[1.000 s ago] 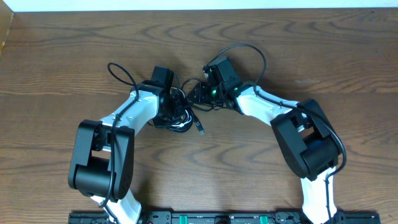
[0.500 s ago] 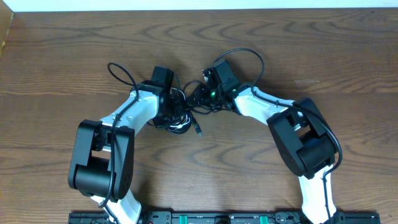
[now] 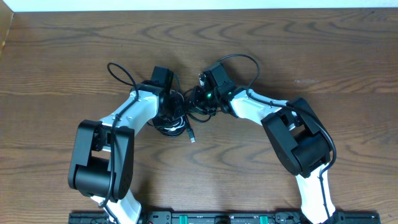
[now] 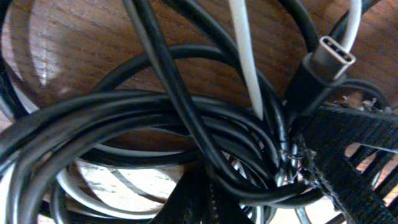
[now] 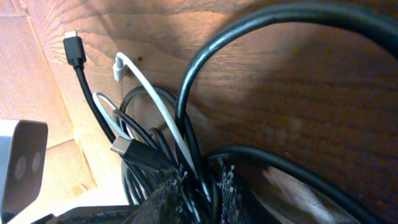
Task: Untangle cables
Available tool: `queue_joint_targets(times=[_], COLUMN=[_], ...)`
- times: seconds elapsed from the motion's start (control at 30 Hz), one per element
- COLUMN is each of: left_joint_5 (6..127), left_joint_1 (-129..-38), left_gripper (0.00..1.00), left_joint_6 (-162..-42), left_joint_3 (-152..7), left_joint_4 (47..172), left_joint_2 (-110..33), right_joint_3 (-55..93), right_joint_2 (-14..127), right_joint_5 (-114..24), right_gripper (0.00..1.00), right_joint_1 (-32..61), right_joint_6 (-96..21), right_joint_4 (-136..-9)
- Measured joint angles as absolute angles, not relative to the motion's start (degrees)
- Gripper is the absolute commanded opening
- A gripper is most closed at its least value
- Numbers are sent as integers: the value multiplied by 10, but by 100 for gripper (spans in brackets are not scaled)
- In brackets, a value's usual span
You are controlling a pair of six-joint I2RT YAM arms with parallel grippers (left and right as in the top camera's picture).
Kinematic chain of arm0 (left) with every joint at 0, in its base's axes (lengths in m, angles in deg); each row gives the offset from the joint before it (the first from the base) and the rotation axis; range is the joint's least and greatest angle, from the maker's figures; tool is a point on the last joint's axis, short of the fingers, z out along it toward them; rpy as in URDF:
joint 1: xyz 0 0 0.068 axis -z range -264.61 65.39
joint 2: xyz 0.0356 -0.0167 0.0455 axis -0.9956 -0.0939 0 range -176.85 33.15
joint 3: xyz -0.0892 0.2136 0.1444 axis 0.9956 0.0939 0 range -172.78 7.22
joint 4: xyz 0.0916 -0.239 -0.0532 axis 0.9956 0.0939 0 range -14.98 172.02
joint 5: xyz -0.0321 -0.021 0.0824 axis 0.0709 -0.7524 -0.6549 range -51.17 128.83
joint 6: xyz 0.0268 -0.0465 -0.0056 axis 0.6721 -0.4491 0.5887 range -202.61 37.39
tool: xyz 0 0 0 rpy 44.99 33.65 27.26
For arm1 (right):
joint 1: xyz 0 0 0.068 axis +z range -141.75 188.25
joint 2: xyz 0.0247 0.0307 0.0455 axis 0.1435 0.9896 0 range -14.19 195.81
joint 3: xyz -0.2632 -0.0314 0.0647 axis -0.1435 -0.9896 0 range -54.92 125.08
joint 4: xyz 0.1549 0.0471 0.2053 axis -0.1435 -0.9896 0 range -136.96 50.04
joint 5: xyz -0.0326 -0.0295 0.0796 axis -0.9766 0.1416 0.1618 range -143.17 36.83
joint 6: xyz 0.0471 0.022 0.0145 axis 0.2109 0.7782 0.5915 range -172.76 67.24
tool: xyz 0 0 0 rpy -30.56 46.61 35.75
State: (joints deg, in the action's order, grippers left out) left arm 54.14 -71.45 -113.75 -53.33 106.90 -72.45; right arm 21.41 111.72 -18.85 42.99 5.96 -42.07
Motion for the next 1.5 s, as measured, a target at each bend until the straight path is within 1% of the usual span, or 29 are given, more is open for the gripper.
queue_joint_targets(times=[0.13, 0.2, 0.27, 0.3, 0.4, 0.63, 0.87, 1.03, 1.27, 1.5], left_joint_5=[541, 540, 539, 539, 538, 537, 537, 534, 530, 518], left_joint_1=[-714, -714, -714, -714, -715, -717, -717, -717, -719, -740], left_gripper=[8, 8, 8, 8, 8, 8, 8, 8, 8, 8], left_joint_6=[-1137, -1138, -1138, -1137, -1138, -1139, -1138, -1139, -1138, -1137], left_joint_3=[-533, -533, -533, -533, -533, -533, -533, -533, -533, -533], left_joint_4=[1069, 1069, 1070, 1070, 1072, 1074, 1076, 1075, 1074, 1076], left_joint_2=[-724, -724, -724, -724, -724, -724, -723, -723, -723, -722], right_joint_3=[214, 214, 214, 214, 213, 211, 211, 210, 210, 210], right_joint_2=[1118, 1120, 1121, 1122, 1127, 1130, 1130, 1130, 1130, 1130], right_joint_5=[-181, -178, -176, -174, -165, -115, -64, -1, 68, 112], right_gripper=[18, 15, 8, 1, 1, 1, 1, 1, 1, 1], right_joint_1=[430, 430, 430, 430, 429, 428, 412, 390, 367, 356], right_joint_6=[95, 109, 122, 128, 146, 151, 74, 22, -2, -9], right_joint_4=[-418, -413, -407, -404, -384, -279, -285, -235, -210, -206])
